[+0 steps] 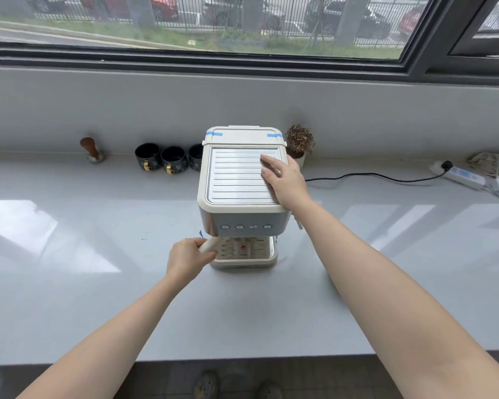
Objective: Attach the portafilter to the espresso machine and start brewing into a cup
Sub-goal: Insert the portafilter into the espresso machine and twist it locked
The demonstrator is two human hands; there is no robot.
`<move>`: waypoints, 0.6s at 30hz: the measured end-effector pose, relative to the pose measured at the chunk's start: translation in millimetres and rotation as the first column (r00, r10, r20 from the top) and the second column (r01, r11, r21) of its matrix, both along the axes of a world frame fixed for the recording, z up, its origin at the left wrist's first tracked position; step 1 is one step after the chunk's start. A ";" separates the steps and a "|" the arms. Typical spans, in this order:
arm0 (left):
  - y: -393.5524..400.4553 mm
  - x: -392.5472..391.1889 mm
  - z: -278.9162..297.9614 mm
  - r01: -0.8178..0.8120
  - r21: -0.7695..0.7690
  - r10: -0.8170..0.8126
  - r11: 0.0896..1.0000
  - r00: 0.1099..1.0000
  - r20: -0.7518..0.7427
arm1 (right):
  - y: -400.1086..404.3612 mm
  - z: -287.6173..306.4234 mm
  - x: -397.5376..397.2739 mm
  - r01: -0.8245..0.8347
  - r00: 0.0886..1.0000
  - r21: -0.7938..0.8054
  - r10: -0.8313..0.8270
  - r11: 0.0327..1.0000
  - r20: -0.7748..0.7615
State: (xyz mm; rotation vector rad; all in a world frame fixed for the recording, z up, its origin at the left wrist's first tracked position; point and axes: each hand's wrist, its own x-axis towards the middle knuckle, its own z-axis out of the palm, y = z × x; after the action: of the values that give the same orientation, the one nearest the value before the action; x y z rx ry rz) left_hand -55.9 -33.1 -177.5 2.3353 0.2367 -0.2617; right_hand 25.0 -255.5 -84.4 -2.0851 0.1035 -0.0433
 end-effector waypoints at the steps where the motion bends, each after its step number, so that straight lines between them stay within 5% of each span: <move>1: 0.9 1.8 1.4 0.012 0.014 -0.012 1.000 1.000 -0.003 | -0.6 -0.1 0.2 -0.001 1.000 -0.004 0.001 1.000 -0.001; 18: 11.8 5.7 -0.7 0.001 -0.077 -0.006 0.997 0.998 -0.062 | 0.4 -1.3 1.2 -0.006 1.000 0.001 0.006 1.000 -0.012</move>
State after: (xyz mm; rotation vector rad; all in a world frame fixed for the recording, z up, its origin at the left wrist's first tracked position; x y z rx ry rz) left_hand -50.2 -21.3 -178.3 2.2539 0.2488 -0.3400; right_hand 26.2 -255.1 -85.7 -2.0851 0.1042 -0.0265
